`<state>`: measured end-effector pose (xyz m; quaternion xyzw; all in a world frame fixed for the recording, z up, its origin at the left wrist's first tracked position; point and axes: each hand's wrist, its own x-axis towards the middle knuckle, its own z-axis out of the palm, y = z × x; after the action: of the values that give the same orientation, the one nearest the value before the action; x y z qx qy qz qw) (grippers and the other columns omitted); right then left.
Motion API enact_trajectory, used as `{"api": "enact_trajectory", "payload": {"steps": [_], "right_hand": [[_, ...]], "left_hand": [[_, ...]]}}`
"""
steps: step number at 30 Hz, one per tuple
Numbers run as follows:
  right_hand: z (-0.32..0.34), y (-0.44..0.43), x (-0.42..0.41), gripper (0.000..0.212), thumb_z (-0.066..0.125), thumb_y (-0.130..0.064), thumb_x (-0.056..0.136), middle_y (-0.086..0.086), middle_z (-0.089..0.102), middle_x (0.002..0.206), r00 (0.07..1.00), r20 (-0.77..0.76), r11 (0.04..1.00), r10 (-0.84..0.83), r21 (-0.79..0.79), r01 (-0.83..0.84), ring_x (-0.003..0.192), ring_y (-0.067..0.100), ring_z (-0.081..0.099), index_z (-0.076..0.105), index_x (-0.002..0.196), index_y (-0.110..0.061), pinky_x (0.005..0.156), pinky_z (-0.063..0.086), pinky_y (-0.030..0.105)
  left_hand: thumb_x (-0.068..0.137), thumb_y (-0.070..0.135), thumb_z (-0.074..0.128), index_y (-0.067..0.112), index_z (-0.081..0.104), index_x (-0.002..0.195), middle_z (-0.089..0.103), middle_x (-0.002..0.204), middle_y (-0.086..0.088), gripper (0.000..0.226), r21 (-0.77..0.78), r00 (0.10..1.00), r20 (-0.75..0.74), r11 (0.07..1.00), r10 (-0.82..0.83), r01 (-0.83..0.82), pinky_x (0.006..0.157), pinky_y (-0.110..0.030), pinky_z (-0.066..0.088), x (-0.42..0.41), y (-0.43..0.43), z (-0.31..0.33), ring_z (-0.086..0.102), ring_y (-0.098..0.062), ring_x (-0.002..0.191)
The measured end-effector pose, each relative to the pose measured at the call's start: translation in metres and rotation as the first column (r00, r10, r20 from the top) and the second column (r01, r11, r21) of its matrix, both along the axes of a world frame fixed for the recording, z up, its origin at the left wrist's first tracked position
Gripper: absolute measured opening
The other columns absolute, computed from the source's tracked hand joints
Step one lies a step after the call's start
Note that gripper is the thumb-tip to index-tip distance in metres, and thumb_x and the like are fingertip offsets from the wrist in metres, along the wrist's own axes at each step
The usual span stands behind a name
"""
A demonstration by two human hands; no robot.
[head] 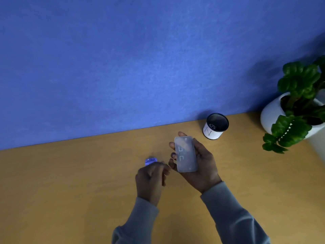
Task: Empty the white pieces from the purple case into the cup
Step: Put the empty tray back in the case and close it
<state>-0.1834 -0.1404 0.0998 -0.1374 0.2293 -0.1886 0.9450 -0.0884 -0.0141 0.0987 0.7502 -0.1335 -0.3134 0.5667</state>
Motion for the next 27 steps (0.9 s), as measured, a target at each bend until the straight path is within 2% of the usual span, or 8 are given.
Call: {"api": "enact_trajectory", "payload": {"steps": [3,5,7,9,11,16,23,27], "right_hand": [[0.000,-0.001,0.000,0.041,0.054,-0.042,0.098,0.016,0.071,0.111,1.000,-0.002,1.000,0.001,0.003,-0.001,0.079,0.026,0.063,0.066,0.130,-0.019,0.083,0.050,0.041],[0.001,0.001,0.000,0.041,0.052,-0.041,0.099,0.017,0.070,0.113,1.000,0.007,1.000,0.000,0.004,0.000,0.080,0.026,0.062,0.065,0.131,-0.019,0.083,0.050,0.041],[0.001,0.001,0.000,0.041,0.051,-0.041,0.100,0.018,0.070,0.115,1.000,0.002,1.000,-0.002,0.007,0.002,0.081,0.026,0.062,0.065,0.132,-0.018,0.083,0.050,0.041],[0.000,0.003,0.000,0.041,0.051,-0.041,0.101,0.019,0.070,0.114,1.000,-0.008,1.000,-0.003,0.014,0.003,0.080,0.027,0.063,0.066,0.131,-0.017,0.082,0.052,0.041],[-0.001,0.004,-0.001,0.041,0.052,-0.041,0.100,0.019,0.071,0.113,1.000,-0.014,1.000,-0.005,0.020,0.006,0.079,0.028,0.063,0.067,0.130,-0.016,0.080,0.054,0.040],[-0.005,0.009,-0.005,0.041,0.053,-0.040,0.100,0.018,0.070,0.111,1.000,0.006,1.000,-0.010,0.028,0.010,0.080,0.027,0.060,0.063,0.131,-0.016,0.078,0.052,0.040],[-0.013,0.012,-0.010,0.040,0.051,-0.041,0.101,0.017,0.069,0.111,1.000,0.021,1.000,0.006,0.027,-0.006,0.079,0.026,0.061,0.063,0.131,-0.018,0.079,0.051,0.038],[-0.017,0.012,-0.013,0.041,0.053,-0.042,0.100,0.017,0.070,0.111,1.000,0.012,1.000,0.000,0.023,0.000,0.079,0.026,0.061,0.065,0.130,-0.017,0.077,0.051,0.038]], "left_hand": [[0.069,0.035,0.058,0.016,0.065,0.058,0.055,0.050,-0.002,0.024,0.167,0.991,0.123,0.983,0.056,-0.076,0.064,-0.043,0.054,0.023,0.011,-0.019,0.062,-0.031,0.057],[0.068,0.039,0.058,0.022,0.067,0.063,0.061,0.055,0.003,0.019,0.258,0.982,0.166,0.958,0.086,-0.128,0.070,-0.036,0.050,0.031,0.013,-0.032,0.069,-0.031,0.073],[0.067,0.038,0.061,0.026,0.068,0.073,0.067,0.065,0.010,0.015,0.318,0.979,0.188,0.939,0.077,-0.134,0.072,-0.026,0.042,0.035,0.010,-0.046,0.070,-0.025,0.080],[0.073,0.032,0.070,0.025,0.069,0.080,0.069,0.075,0.009,0.010,0.396,0.981,0.194,0.912,0.028,-0.105,0.075,-0.021,0.037,0.036,0.007,-0.059,0.069,-0.024,0.084],[0.077,0.030,0.075,0.020,0.071,0.086,0.072,0.084,0.002,0.014,0.456,0.981,0.196,0.886,-0.011,-0.081,0.077,-0.021,0.037,0.037,0.005,-0.071,0.070,-0.025,0.088],[0.073,0.045,0.079,0.018,0.072,0.097,0.075,0.097,-0.001,0.037,0.533,0.981,0.192,0.843,-0.041,-0.069,0.083,-0.024,0.043,0.039,-0.001,-0.087,0.070,-0.024,0.095],[0.075,0.053,0.075,0.021,0.076,0.098,0.078,0.104,-0.001,0.039,0.635,0.977,0.167,0.772,-0.130,-0.006,0.087,-0.026,0.047,0.046,-0.003,-0.094,0.069,-0.028,0.105],[0.076,0.058,0.070,0.021,0.079,0.094,0.078,0.101,-0.005,0.042,0.674,0.967,0.161,0.738,-0.197,0.038,0.081,-0.027,0.047,0.049,-0.006,-0.096,0.069,-0.031,0.100]]}}
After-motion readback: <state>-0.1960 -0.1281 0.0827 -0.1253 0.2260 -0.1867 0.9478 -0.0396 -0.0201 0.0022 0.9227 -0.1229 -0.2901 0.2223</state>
